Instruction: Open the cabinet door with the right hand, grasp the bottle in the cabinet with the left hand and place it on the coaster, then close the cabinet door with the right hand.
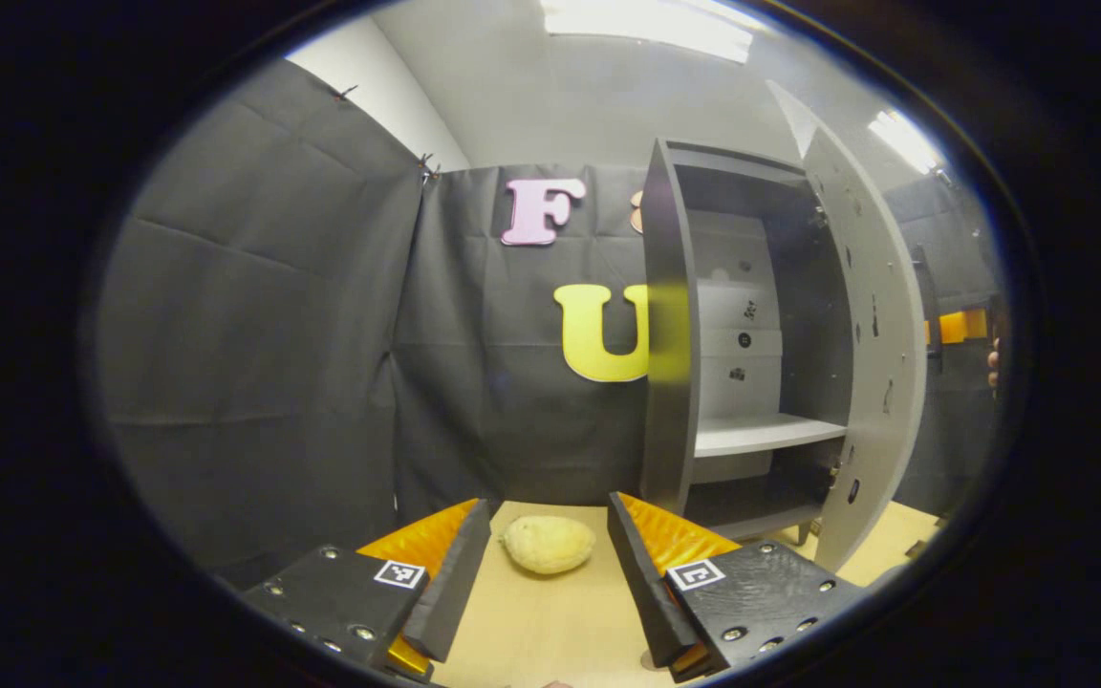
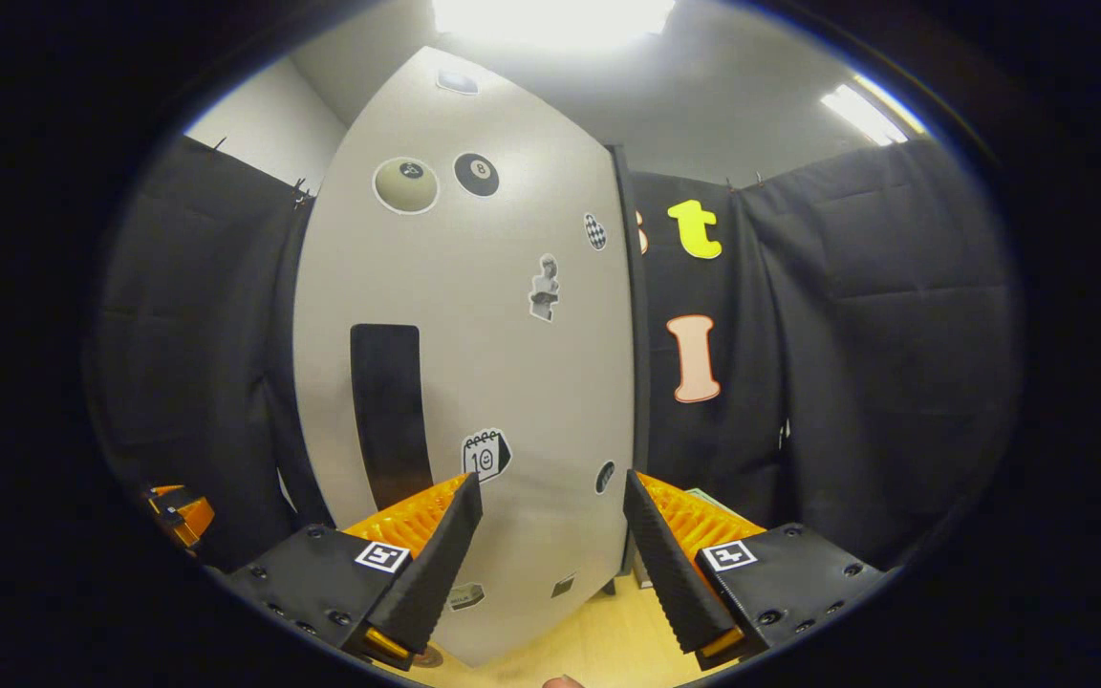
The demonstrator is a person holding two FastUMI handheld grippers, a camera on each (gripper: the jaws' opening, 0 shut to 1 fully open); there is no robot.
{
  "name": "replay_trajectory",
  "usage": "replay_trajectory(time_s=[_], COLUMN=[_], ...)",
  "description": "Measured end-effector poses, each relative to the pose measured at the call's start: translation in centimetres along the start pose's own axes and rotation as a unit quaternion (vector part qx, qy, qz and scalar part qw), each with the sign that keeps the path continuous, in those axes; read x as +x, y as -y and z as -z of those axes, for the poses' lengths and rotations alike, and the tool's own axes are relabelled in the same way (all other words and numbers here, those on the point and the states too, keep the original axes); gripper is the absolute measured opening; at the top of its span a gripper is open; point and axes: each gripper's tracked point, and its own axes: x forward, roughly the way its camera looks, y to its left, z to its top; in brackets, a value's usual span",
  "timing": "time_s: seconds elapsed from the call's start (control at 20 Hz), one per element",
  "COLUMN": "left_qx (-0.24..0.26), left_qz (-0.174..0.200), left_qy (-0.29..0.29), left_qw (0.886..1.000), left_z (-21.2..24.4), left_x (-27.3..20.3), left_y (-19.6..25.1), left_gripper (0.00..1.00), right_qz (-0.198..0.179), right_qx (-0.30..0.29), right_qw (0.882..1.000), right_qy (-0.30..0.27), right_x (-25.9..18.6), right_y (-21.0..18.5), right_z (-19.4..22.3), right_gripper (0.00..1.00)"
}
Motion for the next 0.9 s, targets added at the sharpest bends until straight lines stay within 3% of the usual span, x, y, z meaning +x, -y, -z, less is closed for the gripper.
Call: replay_trajectory(time_s=[0.05, 0.35, 0.6, 0.65, 0.7, 0.9], left_qx=[0.001, 0.000, -0.010, -0.012, -0.012, -0.007], left_qz=[-0.003, -0.021, -0.025, -0.024, -0.024, -0.020], left_qy=[0.000, -0.007, -0.012, -0.012, -0.012, -0.004], left_qw=[1.000, 1.000, 1.000, 1.000, 1.000, 1.000], left_z=[0.0, 0.2, 0.2, 0.1, 0.0, -0.1], left_x=[0.0, 0.2, 0.3, 0.3, 0.3, 0.4], left_y=[-0.1, -0.3, -0.4, -0.4, -0.4, -0.4], left_gripper=[0.76, 0.74, 0.76, 0.76, 0.76, 0.76], right_qz=[-0.012, -0.041, -0.046, -0.049, -0.051, -0.069], right_qx=[0.002, -0.017, -0.003, 0.002, 0.004, 0.009], right_qw=[1.000, 0.999, 0.999, 0.999, 0.999, 0.998], right_qy=[0.005, 0.015, 0.000, -0.002, -0.004, -0.009], right_x=[1.0, 5.4, 9.7, 10.2, 10.6, 10.7], right_y=[-0.9, -7.2, -8.3, -8.5, -8.6, -7.8], right_z=[-0.1, -0.3, 0.3, 0.3, 0.5, 0.4], right_gripper=[0.92, 0.95, 0.95, 0.92, 0.95, 0.92])
